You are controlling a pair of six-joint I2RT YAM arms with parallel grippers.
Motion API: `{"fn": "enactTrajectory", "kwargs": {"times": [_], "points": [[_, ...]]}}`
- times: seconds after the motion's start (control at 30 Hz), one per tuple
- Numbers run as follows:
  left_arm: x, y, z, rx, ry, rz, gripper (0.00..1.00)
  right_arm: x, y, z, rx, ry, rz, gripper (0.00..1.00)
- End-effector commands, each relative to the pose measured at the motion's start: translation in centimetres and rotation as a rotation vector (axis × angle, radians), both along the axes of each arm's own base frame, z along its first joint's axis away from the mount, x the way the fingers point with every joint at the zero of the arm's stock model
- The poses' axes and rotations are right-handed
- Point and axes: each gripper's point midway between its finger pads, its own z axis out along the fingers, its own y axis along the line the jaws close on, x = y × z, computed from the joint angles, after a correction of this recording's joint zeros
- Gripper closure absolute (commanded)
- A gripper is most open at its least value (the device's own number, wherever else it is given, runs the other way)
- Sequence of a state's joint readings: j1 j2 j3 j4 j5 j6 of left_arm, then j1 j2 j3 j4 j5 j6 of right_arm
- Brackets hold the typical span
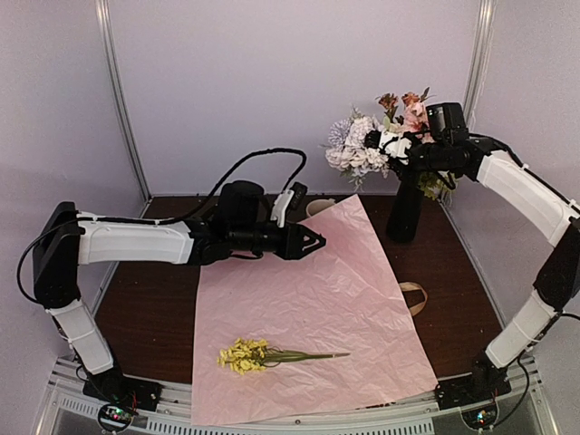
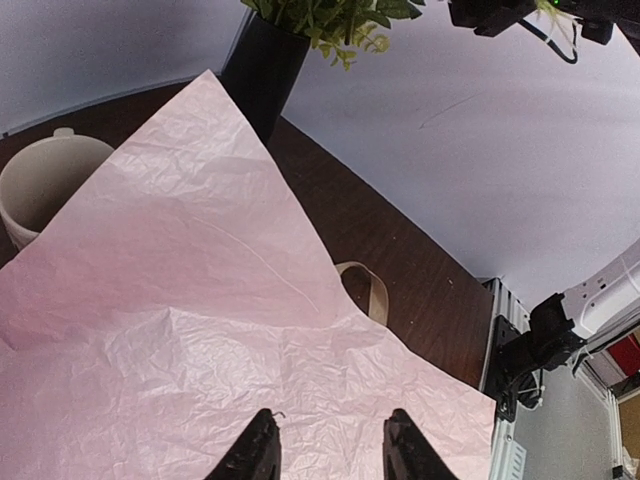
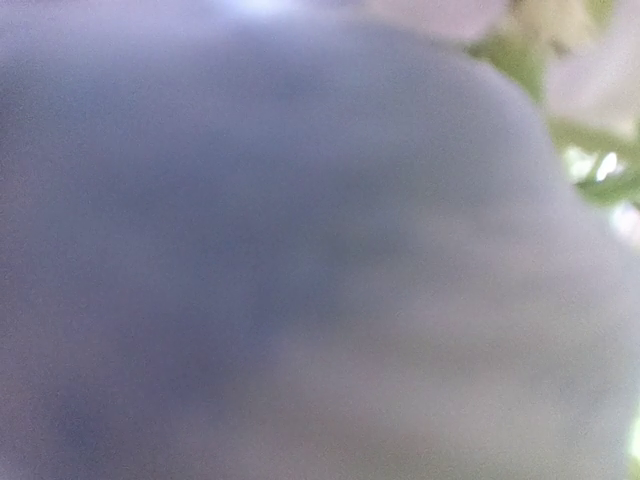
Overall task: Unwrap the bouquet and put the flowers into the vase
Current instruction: Place the fake flower in the vase.
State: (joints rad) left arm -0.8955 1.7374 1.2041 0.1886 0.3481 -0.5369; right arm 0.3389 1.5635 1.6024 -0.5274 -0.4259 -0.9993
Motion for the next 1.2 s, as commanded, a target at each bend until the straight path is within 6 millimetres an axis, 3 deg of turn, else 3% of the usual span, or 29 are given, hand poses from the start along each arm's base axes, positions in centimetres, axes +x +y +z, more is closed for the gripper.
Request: {"fn": "enactTrajectory", "kwargs": {"times": [0.0, 0.3, 0.5, 1.17], "points": [[0.8, -0.6, 1.7, -0.055, -0.042, -0.011, 0.62, 1.2, 0.5, 1.1, 0.023, -0.05, 0.085, 1.0], [1.1, -1.4, 1.0, -0.048, -0.02, -0.027, 0.62, 0.8, 1.4, 3.0, 0.089, -0.033, 0.255, 1.0], [1.0, -1.5, 0.9, -0.026, 0.006, -0.035, 0.62, 2.4, 0.7, 2.6, 0.088, -0.063, 0.248, 1.0], [1.3, -1.8, 0.8, 0.008, 0.025, -0.041, 0.62, 3.6, -1.3, -0.2, 0.073, -0.096, 0.212, 1.0]]}}
